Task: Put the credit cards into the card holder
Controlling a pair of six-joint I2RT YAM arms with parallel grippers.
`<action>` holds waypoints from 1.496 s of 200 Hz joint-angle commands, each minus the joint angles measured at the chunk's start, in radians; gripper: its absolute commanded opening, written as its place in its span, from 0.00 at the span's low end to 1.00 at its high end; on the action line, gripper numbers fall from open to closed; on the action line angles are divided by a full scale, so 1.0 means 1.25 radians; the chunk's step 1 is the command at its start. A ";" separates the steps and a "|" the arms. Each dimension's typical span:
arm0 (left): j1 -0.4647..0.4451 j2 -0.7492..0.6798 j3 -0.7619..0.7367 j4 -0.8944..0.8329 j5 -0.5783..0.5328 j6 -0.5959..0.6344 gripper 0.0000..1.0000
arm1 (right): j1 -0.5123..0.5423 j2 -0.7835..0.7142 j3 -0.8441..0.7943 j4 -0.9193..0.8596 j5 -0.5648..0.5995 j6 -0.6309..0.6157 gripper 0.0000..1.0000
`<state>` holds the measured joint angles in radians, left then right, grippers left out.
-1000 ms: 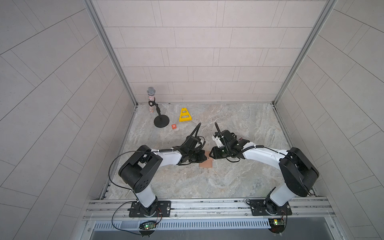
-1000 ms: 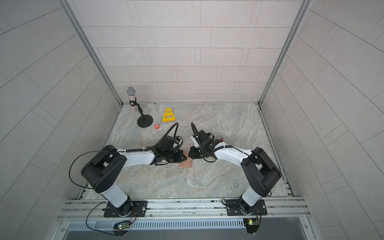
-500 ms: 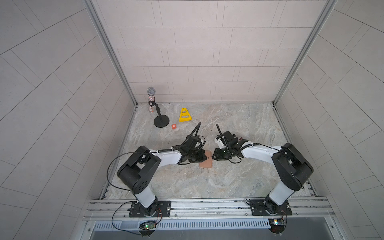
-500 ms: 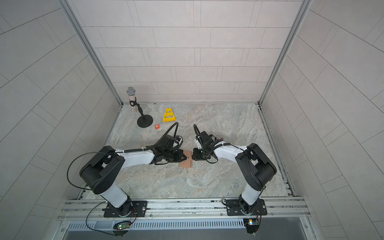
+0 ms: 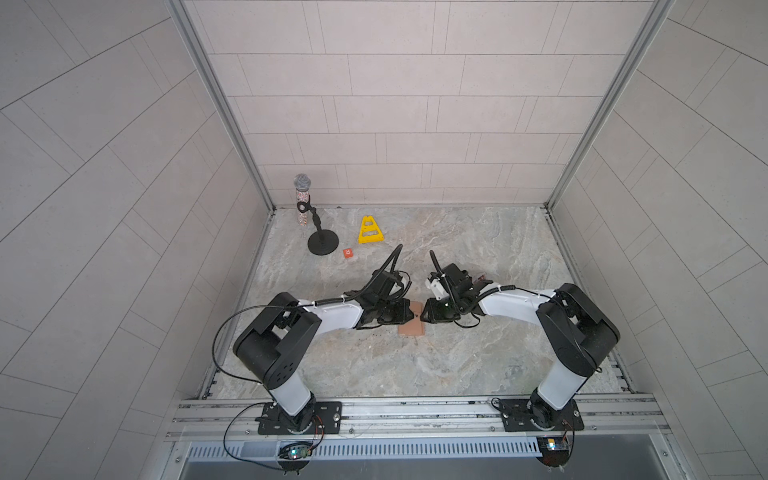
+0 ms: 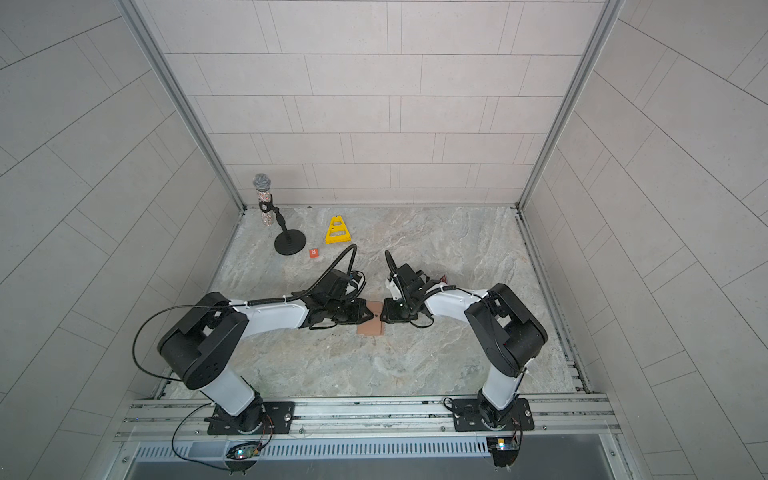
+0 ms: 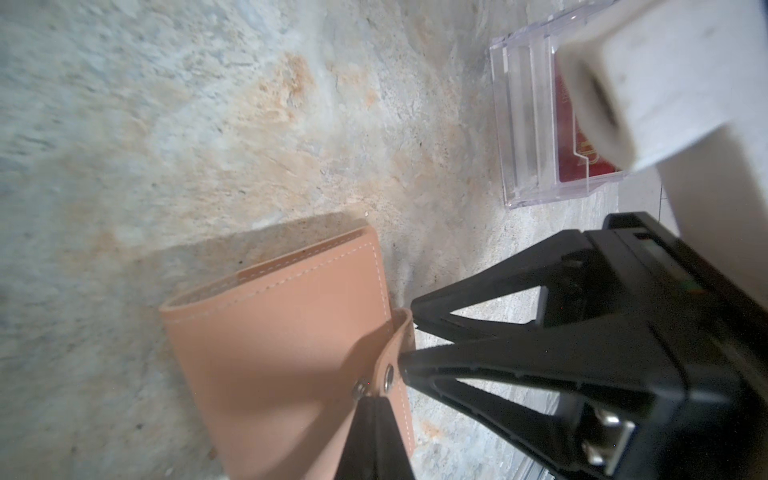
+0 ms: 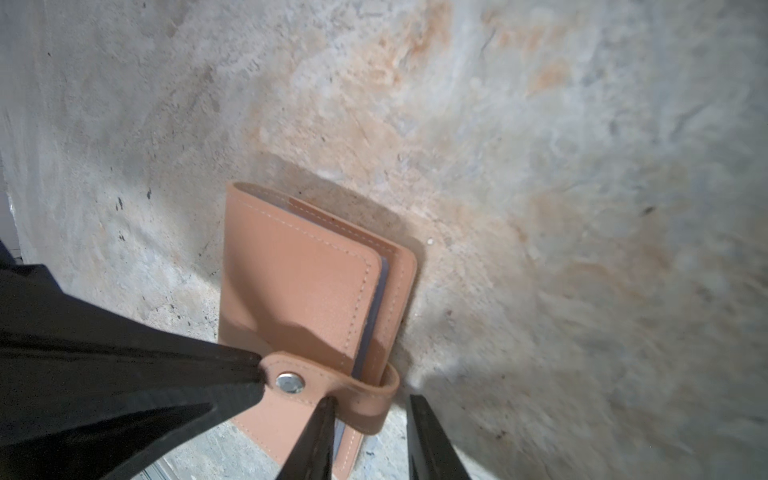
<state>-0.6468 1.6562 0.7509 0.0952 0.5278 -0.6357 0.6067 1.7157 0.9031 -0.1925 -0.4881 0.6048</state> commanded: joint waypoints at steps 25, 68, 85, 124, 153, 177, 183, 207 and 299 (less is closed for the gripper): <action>-0.002 -0.027 -0.006 -0.009 -0.026 0.013 0.00 | 0.010 0.025 0.019 0.001 -0.003 -0.003 0.32; 0.000 -0.031 -0.015 -0.012 -0.038 0.017 0.00 | 0.015 0.036 0.028 -0.008 0.002 -0.003 0.34; 0.000 -0.031 -0.017 -0.015 -0.042 0.017 0.00 | 0.018 0.034 0.034 -0.015 0.003 -0.006 0.36; -0.001 -0.029 -0.022 -0.022 -0.047 0.020 0.00 | 0.019 0.024 0.038 -0.025 0.009 -0.012 0.38; 0.000 -0.029 -0.025 -0.022 -0.051 0.019 0.00 | 0.020 0.021 0.036 -0.025 0.011 -0.011 0.38; 0.000 -0.030 -0.028 -0.023 -0.055 0.020 0.00 | 0.020 0.017 0.035 -0.025 0.013 -0.011 0.39; 0.000 -0.029 -0.030 -0.025 -0.056 0.020 0.00 | 0.020 0.016 0.035 -0.024 0.013 -0.010 0.39; 0.000 -0.027 -0.030 -0.028 -0.059 0.021 0.00 | 0.020 0.012 0.035 -0.024 0.015 -0.011 0.40; 0.000 -0.076 -0.015 -0.048 -0.065 0.036 0.02 | 0.020 -0.012 0.020 -0.023 0.033 -0.014 0.40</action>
<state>-0.6464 1.6218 0.7277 0.0673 0.4694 -0.6201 0.6277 1.7393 0.9348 -0.1989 -0.4820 0.6022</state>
